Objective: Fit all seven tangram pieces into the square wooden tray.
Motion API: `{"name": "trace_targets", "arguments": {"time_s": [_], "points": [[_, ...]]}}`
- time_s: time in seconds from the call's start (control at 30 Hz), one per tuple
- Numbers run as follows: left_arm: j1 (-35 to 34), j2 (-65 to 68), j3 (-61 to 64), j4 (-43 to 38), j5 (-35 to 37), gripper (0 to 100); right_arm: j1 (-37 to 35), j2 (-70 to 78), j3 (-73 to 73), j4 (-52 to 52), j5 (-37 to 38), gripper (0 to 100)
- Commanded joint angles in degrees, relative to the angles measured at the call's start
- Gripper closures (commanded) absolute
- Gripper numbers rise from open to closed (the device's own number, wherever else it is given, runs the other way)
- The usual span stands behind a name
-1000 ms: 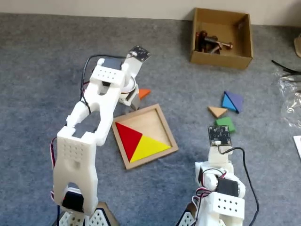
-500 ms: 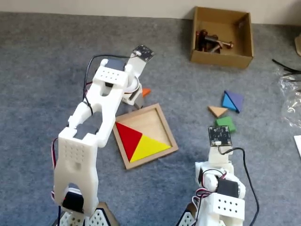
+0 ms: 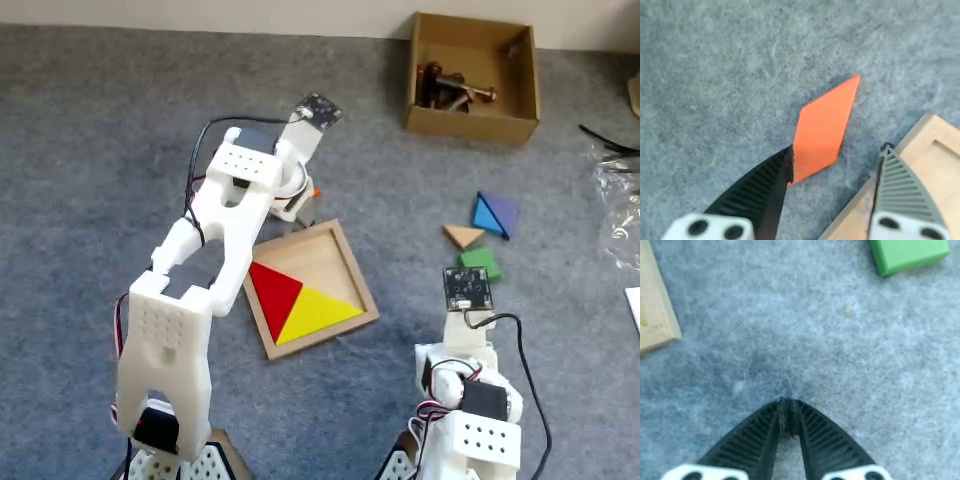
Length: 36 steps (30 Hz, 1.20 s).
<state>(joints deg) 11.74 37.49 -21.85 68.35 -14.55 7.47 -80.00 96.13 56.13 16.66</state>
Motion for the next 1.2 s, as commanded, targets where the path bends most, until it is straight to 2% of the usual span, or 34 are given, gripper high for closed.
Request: {"name": "trace_targets", "arguments": {"time_s": [0.0,0.43,1.17], "points": [[2.33,-1.27,-1.98,-0.97,-0.62,74,1.8,0.13,1.19,-1.98,-0.44,98.7],[1.89,-1.01,-2.42,-0.97,-8.62,79,1.8,0.13,1.19,-1.89,-0.44,98.7],[2.51,-1.45,-2.42,-0.44,-8.35,79,1.8,0.13,1.19,-1.89,-0.35,98.7]]}}
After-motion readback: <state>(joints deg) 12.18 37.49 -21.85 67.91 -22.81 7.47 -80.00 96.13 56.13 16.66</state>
